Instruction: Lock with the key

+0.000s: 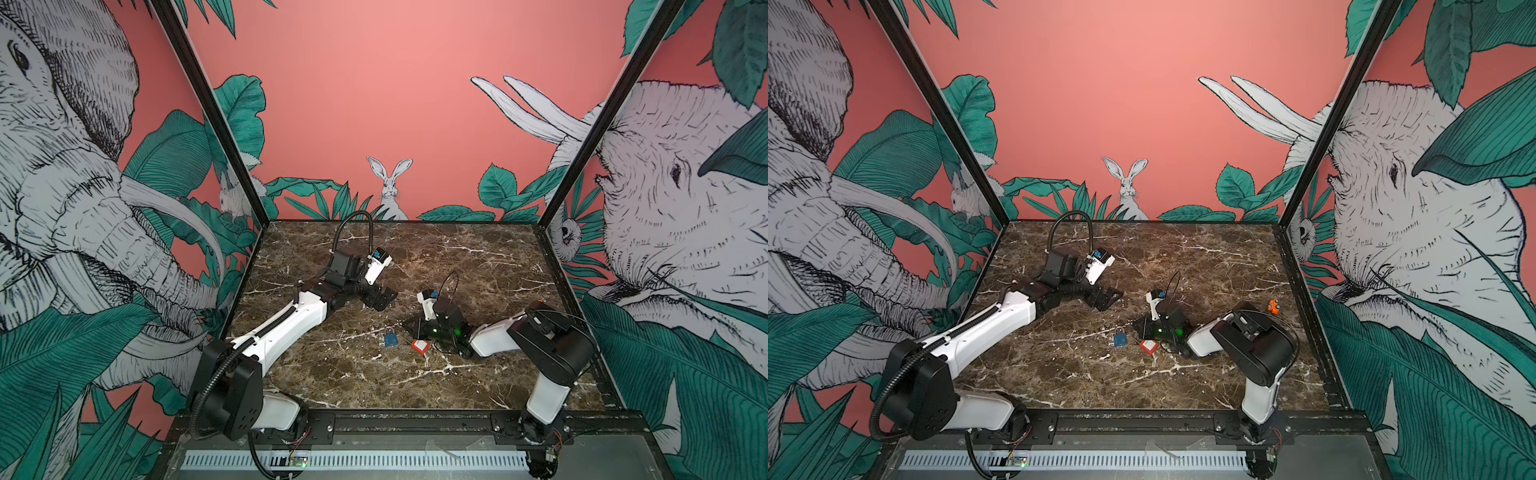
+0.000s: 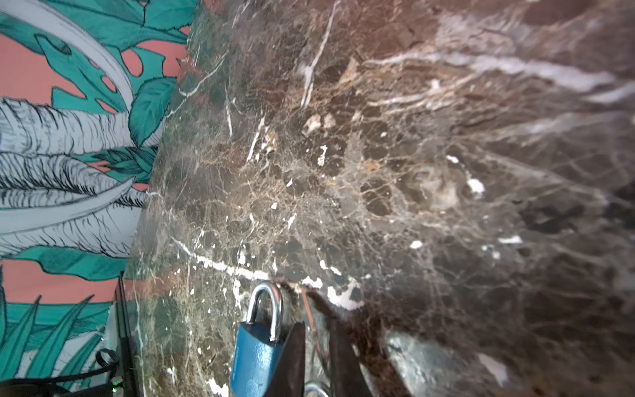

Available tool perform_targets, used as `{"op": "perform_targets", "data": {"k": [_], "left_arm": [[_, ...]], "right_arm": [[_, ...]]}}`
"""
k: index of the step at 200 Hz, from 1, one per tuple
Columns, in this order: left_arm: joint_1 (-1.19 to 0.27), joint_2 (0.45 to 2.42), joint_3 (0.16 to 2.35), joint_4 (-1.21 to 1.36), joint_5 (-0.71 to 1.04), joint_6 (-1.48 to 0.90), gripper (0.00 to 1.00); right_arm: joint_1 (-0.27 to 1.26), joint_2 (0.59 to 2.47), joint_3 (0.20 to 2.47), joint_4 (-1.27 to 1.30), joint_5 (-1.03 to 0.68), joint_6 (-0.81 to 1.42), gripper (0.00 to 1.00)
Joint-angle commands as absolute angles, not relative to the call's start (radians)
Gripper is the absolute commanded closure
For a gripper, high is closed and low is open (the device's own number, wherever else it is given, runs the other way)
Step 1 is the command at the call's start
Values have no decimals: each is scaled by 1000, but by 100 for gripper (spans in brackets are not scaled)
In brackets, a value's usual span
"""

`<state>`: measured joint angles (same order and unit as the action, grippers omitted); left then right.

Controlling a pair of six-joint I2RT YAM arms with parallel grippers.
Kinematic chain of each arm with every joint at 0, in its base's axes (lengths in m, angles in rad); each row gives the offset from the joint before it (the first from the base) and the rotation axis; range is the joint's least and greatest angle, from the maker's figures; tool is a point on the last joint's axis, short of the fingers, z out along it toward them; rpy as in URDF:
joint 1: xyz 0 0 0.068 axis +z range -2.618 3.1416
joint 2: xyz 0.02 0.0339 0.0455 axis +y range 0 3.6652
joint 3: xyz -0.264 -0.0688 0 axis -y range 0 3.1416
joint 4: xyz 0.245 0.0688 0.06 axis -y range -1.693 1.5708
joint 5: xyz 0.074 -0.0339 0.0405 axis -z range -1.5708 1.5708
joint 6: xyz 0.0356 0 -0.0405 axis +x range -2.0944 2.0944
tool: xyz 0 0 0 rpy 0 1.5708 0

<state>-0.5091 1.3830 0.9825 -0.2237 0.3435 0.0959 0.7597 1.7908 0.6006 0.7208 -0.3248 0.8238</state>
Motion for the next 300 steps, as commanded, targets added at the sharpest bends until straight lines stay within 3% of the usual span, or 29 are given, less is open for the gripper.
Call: {"op": "perform_targets", "data": {"k": [1, 49, 79, 93, 109, 113, 116, 152, 185, 216, 254, 279, 300], "left_arm": [[-508, 1375, 972, -156, 368, 60, 3], [-507, 1378, 922, -48, 350, -9, 3], [-508, 1301, 805, 98, 162, -105, 3], [-508, 1253, 730, 188, 112, -140, 3], [-510, 1208, 661, 260, 84, -167, 3], [-512, 1201, 649, 266, 81, -170, 3], [-513, 1197, 642, 268, 78, -170, 3], [-520, 1209, 579, 301, 19, -221, 3], [-522, 1207, 494, 418, -70, -210, 3], [-522, 1129, 504, 302, -302, -133, 2], [-521, 1015, 520, 175, -708, -40, 2], [-520, 980, 416, 283, -918, 20, 2], [-503, 977, 339, 437, -973, 96, 2]], "right_arm": [[769, 1784, 602, 786, -306, 827, 76], [769, 1705, 583, 745, -263, 778, 69], [768, 1499, 623, 435, -176, 567, 63], [767, 1400, 649, 282, -119, 467, 48], [760, 1306, 676, 128, -56, 378, 19], [757, 1288, 683, 93, -42, 356, 5], [756, 1272, 686, 69, -30, 343, 3], [681, 1162, 742, -205, 5, 227, 2], [628, 1074, 723, -290, 195, 206, 2], [605, 967, 648, -267, 328, 222, 2], [600, 838, 493, -92, 285, 185, 2], [600, 744, 434, -57, 298, 191, 2], [599, 687, 388, -20, 310, 182, 2]]}}
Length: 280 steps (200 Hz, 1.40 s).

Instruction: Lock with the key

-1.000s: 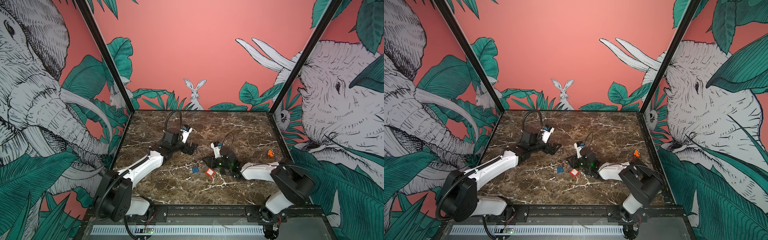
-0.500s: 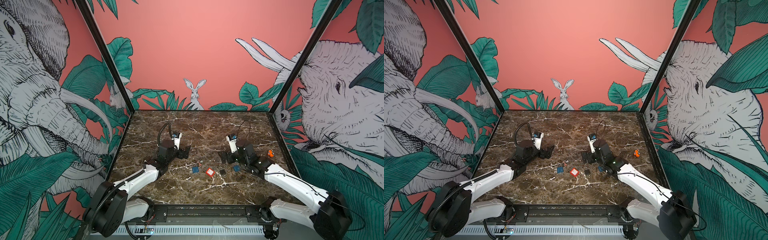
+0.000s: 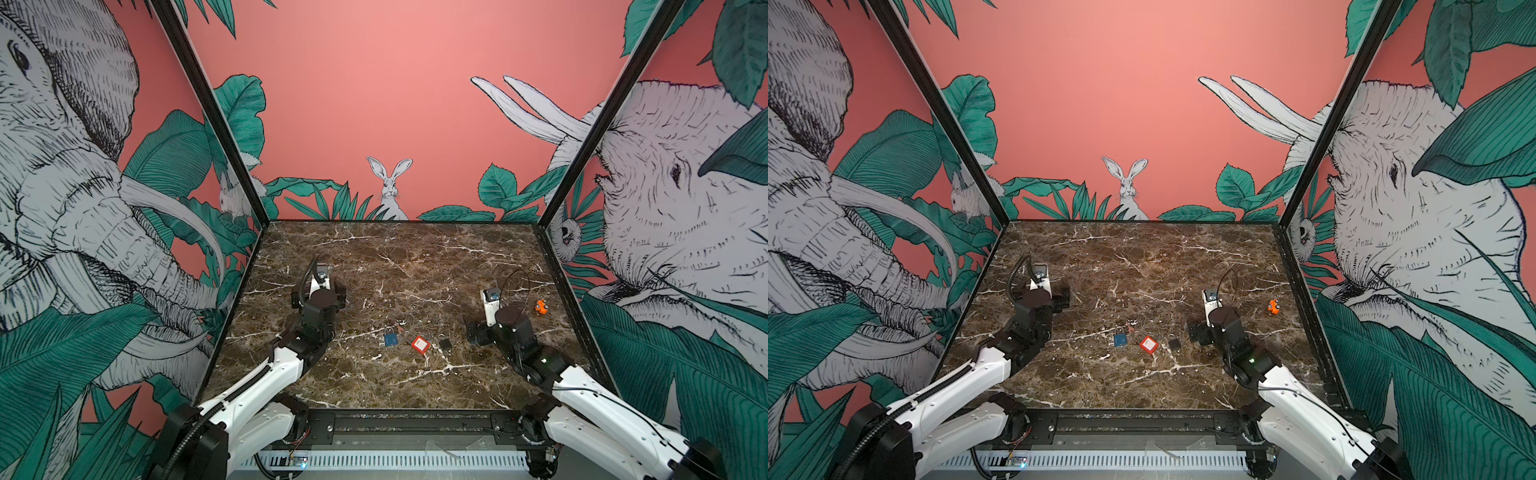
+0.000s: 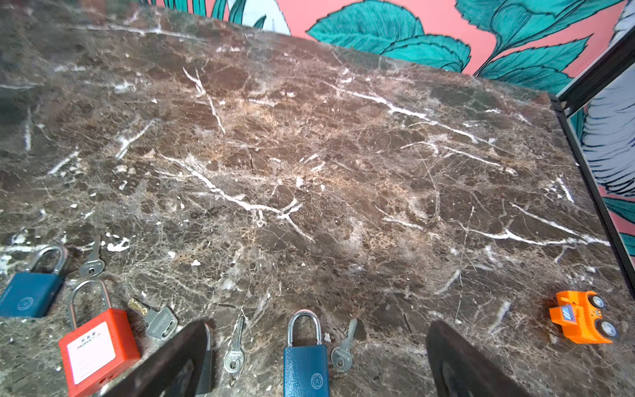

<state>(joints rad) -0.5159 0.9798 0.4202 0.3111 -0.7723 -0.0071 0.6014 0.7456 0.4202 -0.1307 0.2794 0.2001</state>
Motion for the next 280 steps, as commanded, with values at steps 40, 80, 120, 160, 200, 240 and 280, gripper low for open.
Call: {"op": "perform_targets", "data": {"k": [40, 80, 120, 160, 200, 240, 280], "left_arm": [[-298, 1191, 250, 782, -743, 35, 2], [-223, 1317, 298, 835, -491, 93, 2], [-142, 1593, 330, 1122, -344, 149, 2], [-95, 1542, 393, 878, -289, 73, 2], [-92, 1561, 386, 943, -290, 82, 2], [-91, 1560, 385, 939, -290, 80, 2], [-92, 1554, 386, 921, -290, 78, 2]], "right_arm": [[598, 682, 367, 28, 327, 133, 2], [597, 673, 380, 24, 374, 82, 2], [581, 631, 338, 61, 513, 23, 2], [486, 663, 269, 224, 556, -6, 2], [252, 1089, 271, 635, 482, 14, 2], [108, 1389, 343, 853, 330, -18, 2], [41, 1528, 414, 821, 113, -15, 2]]}}
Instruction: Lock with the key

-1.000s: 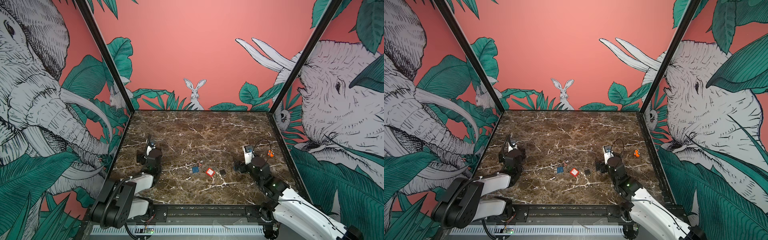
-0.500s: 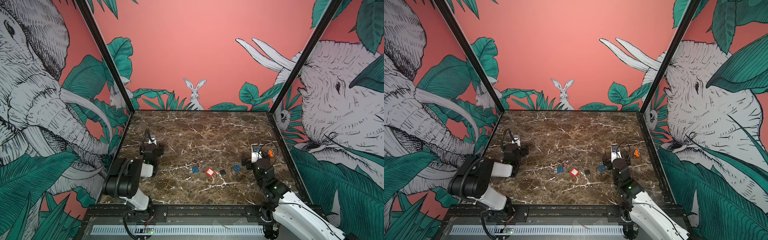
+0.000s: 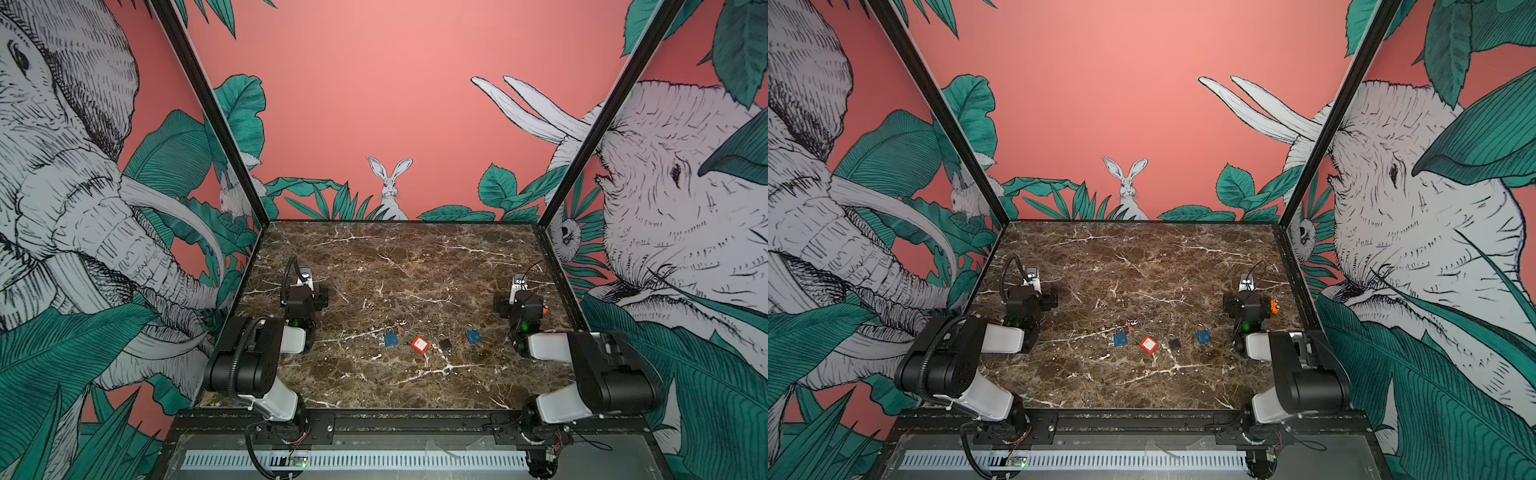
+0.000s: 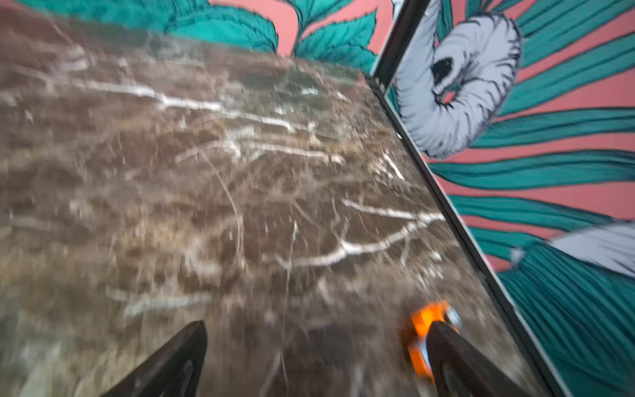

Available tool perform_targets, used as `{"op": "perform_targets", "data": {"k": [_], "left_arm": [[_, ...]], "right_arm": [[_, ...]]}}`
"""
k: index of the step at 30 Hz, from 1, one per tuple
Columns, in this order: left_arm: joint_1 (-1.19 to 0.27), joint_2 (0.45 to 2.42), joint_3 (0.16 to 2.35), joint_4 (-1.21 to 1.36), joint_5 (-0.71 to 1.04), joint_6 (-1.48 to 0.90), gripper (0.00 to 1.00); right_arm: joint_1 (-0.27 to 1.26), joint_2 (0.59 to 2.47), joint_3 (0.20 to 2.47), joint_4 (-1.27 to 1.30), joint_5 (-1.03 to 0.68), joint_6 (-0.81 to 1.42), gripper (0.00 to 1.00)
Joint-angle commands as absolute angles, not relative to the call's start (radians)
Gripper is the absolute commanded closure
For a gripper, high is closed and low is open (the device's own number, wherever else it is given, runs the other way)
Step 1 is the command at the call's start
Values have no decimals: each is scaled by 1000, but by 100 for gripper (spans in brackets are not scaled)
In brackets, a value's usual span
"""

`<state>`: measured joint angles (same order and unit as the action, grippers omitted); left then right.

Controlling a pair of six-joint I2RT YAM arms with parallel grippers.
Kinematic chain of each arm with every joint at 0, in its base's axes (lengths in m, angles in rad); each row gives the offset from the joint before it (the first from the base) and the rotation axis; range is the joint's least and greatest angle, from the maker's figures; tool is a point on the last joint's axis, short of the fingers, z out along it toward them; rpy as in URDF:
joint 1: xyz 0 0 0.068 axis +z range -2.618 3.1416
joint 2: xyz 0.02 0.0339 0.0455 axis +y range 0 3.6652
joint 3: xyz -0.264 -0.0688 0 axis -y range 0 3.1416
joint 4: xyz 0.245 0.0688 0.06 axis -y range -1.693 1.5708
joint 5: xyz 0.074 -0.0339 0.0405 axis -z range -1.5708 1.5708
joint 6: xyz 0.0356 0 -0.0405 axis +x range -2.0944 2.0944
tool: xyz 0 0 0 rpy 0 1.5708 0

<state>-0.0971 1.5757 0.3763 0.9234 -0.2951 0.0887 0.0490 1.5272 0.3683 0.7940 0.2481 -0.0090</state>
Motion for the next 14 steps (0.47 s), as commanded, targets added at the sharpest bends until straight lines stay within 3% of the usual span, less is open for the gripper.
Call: {"op": "perform_targets", "data": {"k": [1, 14], "left_arm": [[-92, 1554, 386, 920, -289, 78, 2], [-91, 1551, 388, 914, -284, 79, 2]], "right_arm": [[41, 1533, 413, 837, 113, -15, 2], [37, 1531, 410, 834, 106, -15, 2]]}}
